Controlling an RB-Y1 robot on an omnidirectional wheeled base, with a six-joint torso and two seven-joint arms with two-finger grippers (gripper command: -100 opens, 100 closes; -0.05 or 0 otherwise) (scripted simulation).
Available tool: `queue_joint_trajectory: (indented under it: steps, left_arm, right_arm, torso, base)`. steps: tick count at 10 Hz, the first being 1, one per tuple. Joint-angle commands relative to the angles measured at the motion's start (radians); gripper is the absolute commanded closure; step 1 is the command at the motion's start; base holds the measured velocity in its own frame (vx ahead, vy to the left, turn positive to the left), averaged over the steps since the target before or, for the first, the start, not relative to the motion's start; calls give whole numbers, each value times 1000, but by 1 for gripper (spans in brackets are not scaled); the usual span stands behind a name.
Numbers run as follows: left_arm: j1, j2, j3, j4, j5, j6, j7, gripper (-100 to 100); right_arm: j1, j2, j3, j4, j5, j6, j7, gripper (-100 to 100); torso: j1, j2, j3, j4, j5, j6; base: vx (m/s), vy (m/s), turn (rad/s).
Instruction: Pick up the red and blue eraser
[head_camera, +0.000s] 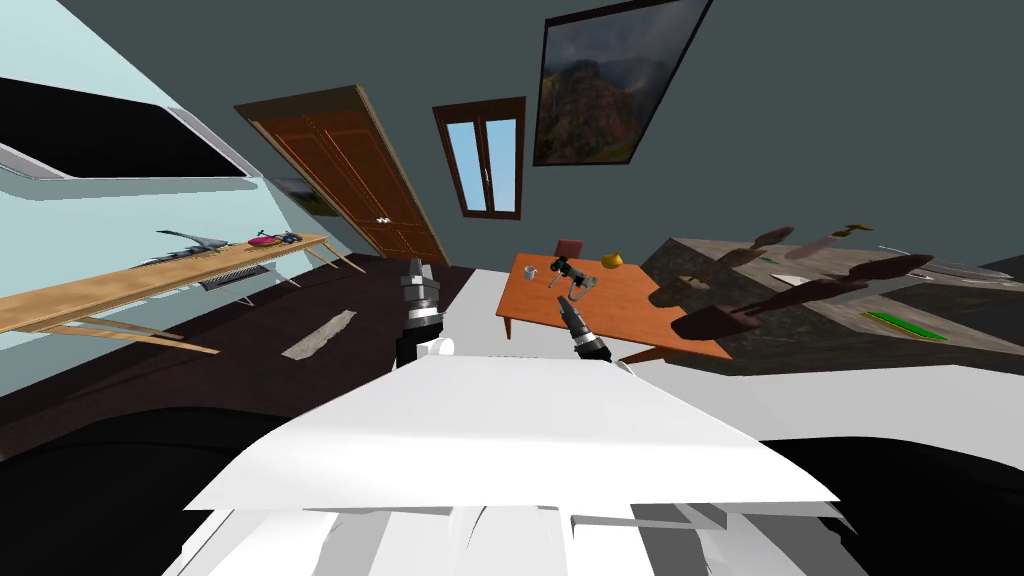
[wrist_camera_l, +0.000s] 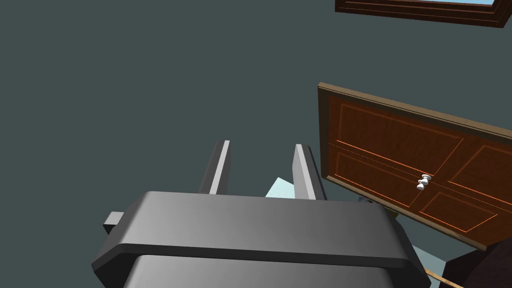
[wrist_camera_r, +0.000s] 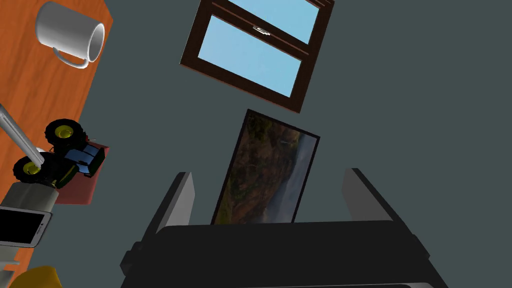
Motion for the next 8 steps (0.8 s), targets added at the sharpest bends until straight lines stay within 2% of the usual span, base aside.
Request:
queue_joint_trajectory:
  steps: [1,3,4,5,6,8]
  left_arm:
    - [0,0,0,0,0,0,0,0]
    - [0,0,0,0,0,0,0,0]
    - [0,0,0,0,0,0,0,0]
    - [0,0,0,0,0,0,0,0]
    - [0,0,0,0,0,0,0,0]
    - [0,0,0,0,0,0,0,0]
  right_arm:
    - [-3,-32,15,38,24,-2,-1,-100]
    - [7,-98,77,97,93,25,-3,-100]
    - [7,-113,77,103,95,25,-3,-100]
    - [12,-153,110,137,130,39,-4,-100]
    - [12,-154,110,137,130,39,-4,-100]
    - [21,-218,174,204,198,68,-2,-100]
  torso:
    - [0,0,0,0,0,0]
    - [1,-2,-1,0,0,0]
    - [0,0,0,0,0,0]
    - [0,-1,-1,0,0,0]
    - [0,-2,-1,0,0,0]
    - [1,-4,-2,-1,0,0]
  base:
    - [-95,-37,47]
    - [-103,-28,129]
    - [-96,-28,70]
    - [-84,-27,165]
    - [-58,-19,68]
    - [-75,-15,210]
